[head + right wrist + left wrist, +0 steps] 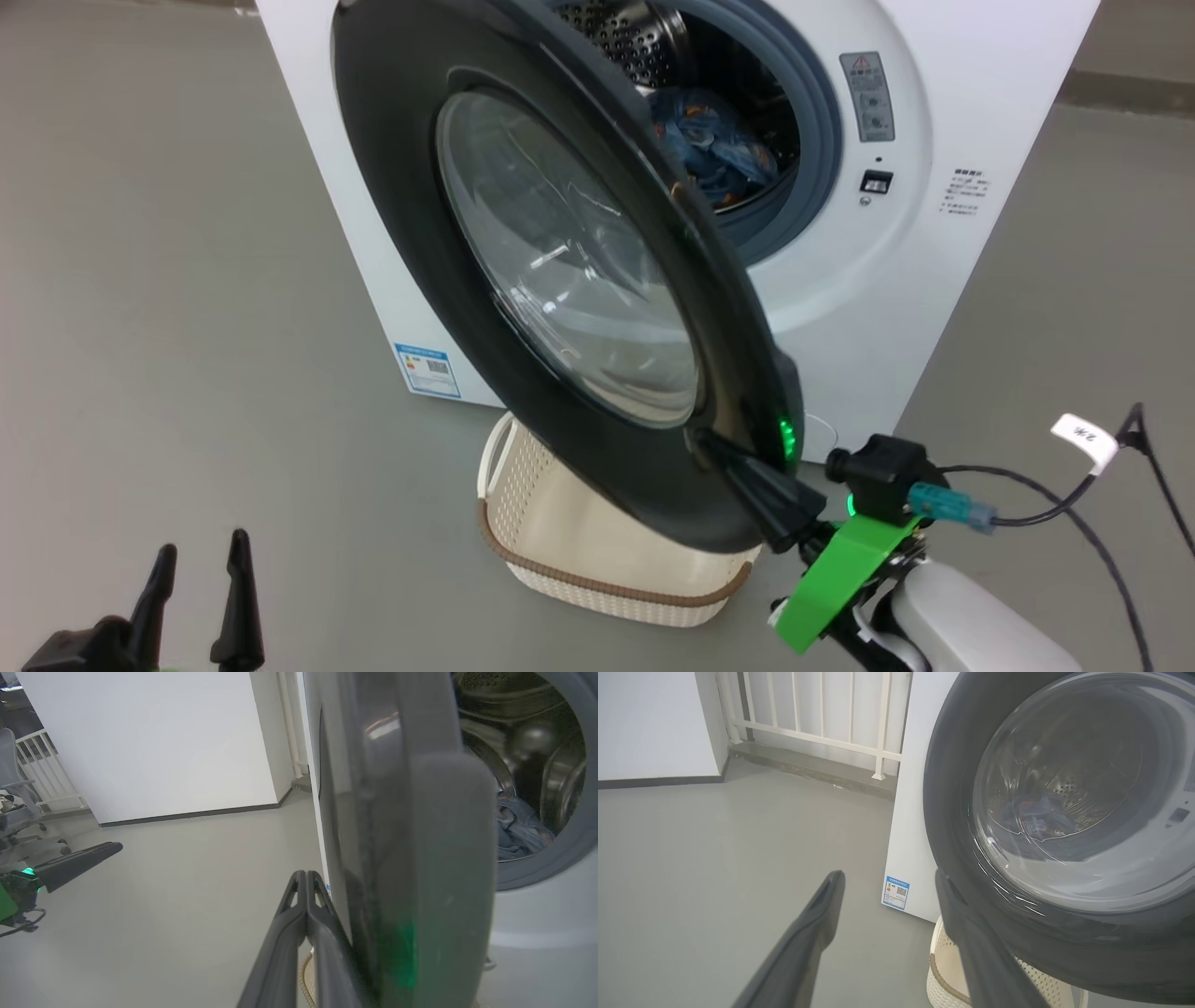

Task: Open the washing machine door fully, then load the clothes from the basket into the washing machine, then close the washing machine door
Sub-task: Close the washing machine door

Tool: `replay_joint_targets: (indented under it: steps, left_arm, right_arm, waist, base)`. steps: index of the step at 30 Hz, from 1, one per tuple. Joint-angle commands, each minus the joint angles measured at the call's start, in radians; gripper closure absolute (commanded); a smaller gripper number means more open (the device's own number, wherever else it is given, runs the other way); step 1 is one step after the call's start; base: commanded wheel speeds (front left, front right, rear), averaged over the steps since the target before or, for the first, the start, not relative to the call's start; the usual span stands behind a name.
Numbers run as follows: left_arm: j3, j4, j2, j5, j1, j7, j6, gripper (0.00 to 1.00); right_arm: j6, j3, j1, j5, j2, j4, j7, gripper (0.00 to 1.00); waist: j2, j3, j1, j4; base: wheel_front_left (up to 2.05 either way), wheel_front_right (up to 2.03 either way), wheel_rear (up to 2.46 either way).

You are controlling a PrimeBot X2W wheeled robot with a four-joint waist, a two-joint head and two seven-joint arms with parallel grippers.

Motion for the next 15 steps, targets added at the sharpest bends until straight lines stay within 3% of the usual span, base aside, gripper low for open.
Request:
replay_joint_targets:
  steps: [1,15]
  left_arm:
    - [0.029,-0.027,0.027,-0.002,-0.055,-0.014,-0.003,0.0]
    - [0.0,-0.046,0.083,-0.013,-0.11,-0.014,-0.003,0.0]
  right_arm:
    - [-0.007,-0.026,-0.008,-0.011,0.0,-0.011,-0.005,1.0]
    - [-0.007,-0.196,-0.061,-0.072,-0.021,-0.021,-0.005,1.0]
  waist:
    - [0.0,0.023,0.0,0.0]
    - [0.0,0.127,0.0,-0.005]
  base:
    - [0.0,0.0,0.0]
    - [0.0,0.0,0.0]
